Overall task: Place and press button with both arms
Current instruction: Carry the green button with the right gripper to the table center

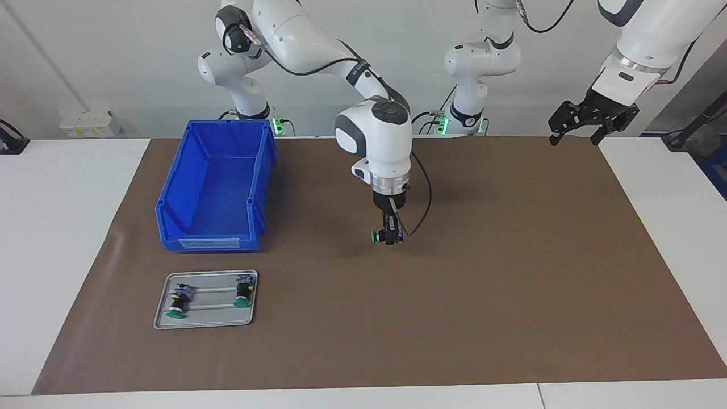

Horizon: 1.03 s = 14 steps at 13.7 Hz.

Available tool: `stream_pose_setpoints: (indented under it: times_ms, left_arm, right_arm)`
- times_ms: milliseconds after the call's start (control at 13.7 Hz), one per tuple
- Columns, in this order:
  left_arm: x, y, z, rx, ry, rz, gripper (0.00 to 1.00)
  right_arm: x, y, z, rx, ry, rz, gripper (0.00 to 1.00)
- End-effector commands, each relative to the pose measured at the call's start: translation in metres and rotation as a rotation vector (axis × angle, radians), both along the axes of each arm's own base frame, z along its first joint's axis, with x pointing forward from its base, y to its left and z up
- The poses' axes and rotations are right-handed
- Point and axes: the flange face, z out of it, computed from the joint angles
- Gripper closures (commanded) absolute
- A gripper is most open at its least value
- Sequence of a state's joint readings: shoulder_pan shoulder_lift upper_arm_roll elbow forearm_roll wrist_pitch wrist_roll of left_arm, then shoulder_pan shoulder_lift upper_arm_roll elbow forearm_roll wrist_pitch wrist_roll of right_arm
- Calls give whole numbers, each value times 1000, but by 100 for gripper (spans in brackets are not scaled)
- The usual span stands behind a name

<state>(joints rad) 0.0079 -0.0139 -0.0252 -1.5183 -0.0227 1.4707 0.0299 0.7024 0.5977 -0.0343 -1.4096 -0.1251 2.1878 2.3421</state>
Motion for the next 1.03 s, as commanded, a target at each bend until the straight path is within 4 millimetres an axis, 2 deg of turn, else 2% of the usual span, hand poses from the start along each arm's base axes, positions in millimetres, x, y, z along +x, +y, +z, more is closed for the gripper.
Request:
stream_pose_setpoints:
  times_ms: [0, 73, 146, 366, 513, 659, 732, 805, 952]
  left_arm:
    - [-5, 3, -1, 16, 9, 8, 0]
    - [-6, 3, -1, 16, 12, 8, 0]
    - [-5, 3, -2, 16, 9, 8, 0]
    - [-6, 3, -2, 16, 14, 8, 0]
    - [-6, 3, -1, 16, 8, 8, 0]
    - [-5, 3, -2, 16, 11, 8, 0]
    - [-5, 3, -2, 16, 11, 8, 0]
    - [-5, 3, -2, 16, 12, 8, 0]
    - [-6, 0, -2, 16, 12, 5, 0]
  right_arm:
    - [3, -3, -6, -1, -8, -49, 100]
    - [-5, 4, -12, -7, 3, -46, 100]
    - [-20, 13, -29, -18, 22, -51, 100]
    - [-40, 11, -56, -39, 57, -101, 100]
    - [-57, 16, -61, -58, 68, -84, 100]
    - [-58, 17, -61, -56, 62, -78, 100]
    - [-60, 16, -65, -52, 59, -77, 75]
    - [-61, 15, -67, -47, 56, -74, 2]
    - [-60, 16, -61, -64, 40, -34, 0]
